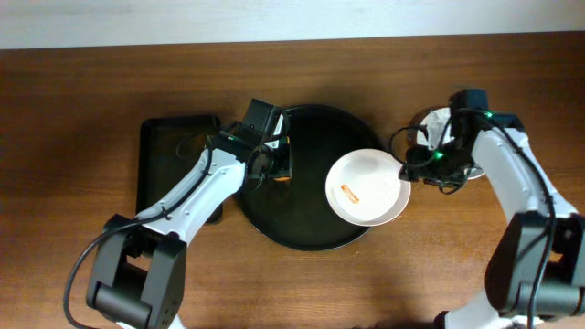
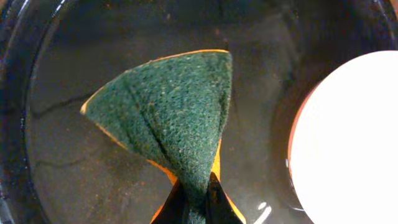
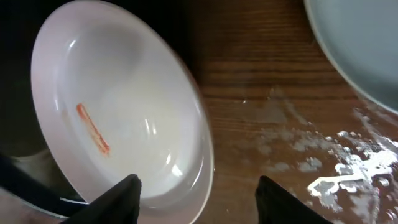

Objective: Clean dirty plates on tray and stack at the side

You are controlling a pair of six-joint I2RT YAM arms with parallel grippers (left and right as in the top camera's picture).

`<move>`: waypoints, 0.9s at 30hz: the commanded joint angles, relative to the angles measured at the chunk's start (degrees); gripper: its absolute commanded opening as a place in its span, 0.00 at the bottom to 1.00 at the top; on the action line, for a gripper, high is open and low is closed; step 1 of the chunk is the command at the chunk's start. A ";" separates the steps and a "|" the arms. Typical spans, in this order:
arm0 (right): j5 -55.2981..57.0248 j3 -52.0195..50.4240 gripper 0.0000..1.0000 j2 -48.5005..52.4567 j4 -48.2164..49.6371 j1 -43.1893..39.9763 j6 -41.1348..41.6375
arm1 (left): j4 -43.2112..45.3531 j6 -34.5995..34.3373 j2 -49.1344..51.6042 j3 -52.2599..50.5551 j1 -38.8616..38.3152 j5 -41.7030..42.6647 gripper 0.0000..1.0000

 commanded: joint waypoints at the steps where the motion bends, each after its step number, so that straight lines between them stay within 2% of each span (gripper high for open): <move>1: -6.16 0.20 0.63 2.62 1.44 -1.16 -5.31 | -0.07 0.94 -1.20 1.05 -0.11 1.27 0.00; 3: -6.23 -0.61 0.62 4.02 2.95 -1.16 -6.80 | -0.50 0.94 -1.20 1.05 -0.13 1.27 0.00; 5: -6.62 -2.89 0.52 5.68 5.86 -1.16 -6.78 | -1.14 0.94 -1.20 1.05 -0.11 1.27 0.00; 11: -7.98 -6.54 0.42 6.95 8.48 -1.14 -6.75 | -1.16 0.94 -1.20 1.05 -0.13 1.27 0.00; 14: -9.92 -8.90 0.22 6.95 10.73 -1.14 -6.75 | -1.18 0.94 -1.20 1.05 -0.13 1.29 0.00; 15: -9.86 -9.01 0.07 6.95 10.95 -1.16 -6.75 | -1.18 0.94 -1.20 1.05 -0.13 1.29 0.00; 16: -9.86 -8.61 0.04 6.73 10.97 -1.16 -6.73 | -1.18 0.94 -1.20 1.05 -0.13 1.29 0.00; 18: -9.86 -6.64 0.04 5.05 10.16 -1.16 -6.60 | -1.22 0.94 -1.20 1.05 -0.13 1.29 0.00; 21: -8.02 -3.85 0.04 -0.15 9.99 -0.96 -1.95 | -1.38 0.96 -1.20 1.05 -0.13 1.29 0.00; 25: 8.63 -3.48 0.04 -8.22 9.27 3.76 8.66 | -1.33 1.01 -1.20 1.05 -0.11 1.29 0.00; 26: 12.48 -3.48 0.04 -9.14 8.90 5.49 10.75 | -1.29 2.29 -1.20 1.05 -0.11 1.53 0.00; 27: 21.73 -3.48 0.04 -10.62 7.91 10.14 14.99 | -1.16 7.34 -1.20 1.05 -0.11 4.35 0.00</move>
